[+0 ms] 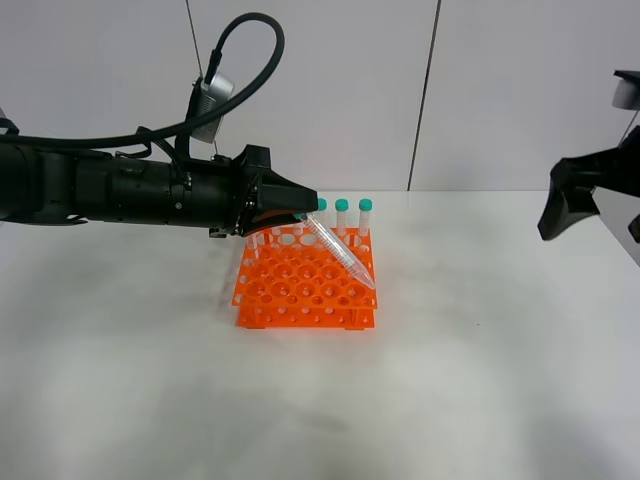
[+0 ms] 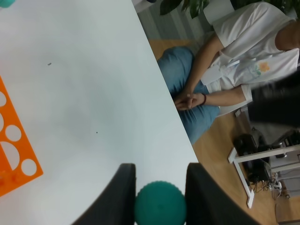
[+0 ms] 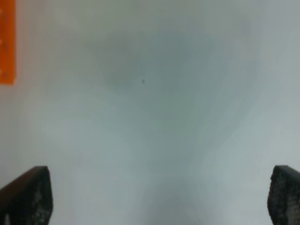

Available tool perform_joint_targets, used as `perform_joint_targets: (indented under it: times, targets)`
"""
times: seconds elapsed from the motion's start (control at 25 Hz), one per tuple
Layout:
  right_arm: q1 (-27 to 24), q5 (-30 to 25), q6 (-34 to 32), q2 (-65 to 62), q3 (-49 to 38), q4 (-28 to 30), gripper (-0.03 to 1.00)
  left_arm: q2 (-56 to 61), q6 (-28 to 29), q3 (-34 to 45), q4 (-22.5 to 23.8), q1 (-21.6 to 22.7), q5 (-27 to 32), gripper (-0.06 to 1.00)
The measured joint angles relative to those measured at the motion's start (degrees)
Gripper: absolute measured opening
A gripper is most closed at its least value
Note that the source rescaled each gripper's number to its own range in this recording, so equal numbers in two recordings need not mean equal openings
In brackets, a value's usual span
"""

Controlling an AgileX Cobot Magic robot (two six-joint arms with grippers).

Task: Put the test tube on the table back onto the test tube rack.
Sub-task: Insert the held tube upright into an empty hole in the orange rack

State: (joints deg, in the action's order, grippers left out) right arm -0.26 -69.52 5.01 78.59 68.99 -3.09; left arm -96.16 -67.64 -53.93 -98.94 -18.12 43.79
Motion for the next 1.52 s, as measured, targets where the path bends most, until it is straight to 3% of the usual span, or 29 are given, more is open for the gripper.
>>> perform_joint_targets:
  times: [0.44,0.8,1.04,1.52]
  targets:
    - [2.58,2.67,0.58,-26.48,-26.77,0.00,1.00,0.00,0.00,0.00,0.00,0.00,0.00,0.00]
    - [5.34,9.00,-0.63,-44.10,-39.13,-0.78,1.00,0.00,0.00,0.00,0.00,0.00,0.00,0.00]
    - [5.49,10.38,-0.82,-56.96,-39.93,-1.65,1.00,0.00,0.00,0.00,0.00,0.00,0.00,0.00]
    - [3.95,10.50,-0.93,-71.03,-40.10,-1.94,1.00,0.00,0.00,0.00,0.00,0.00,0.13,0.00]
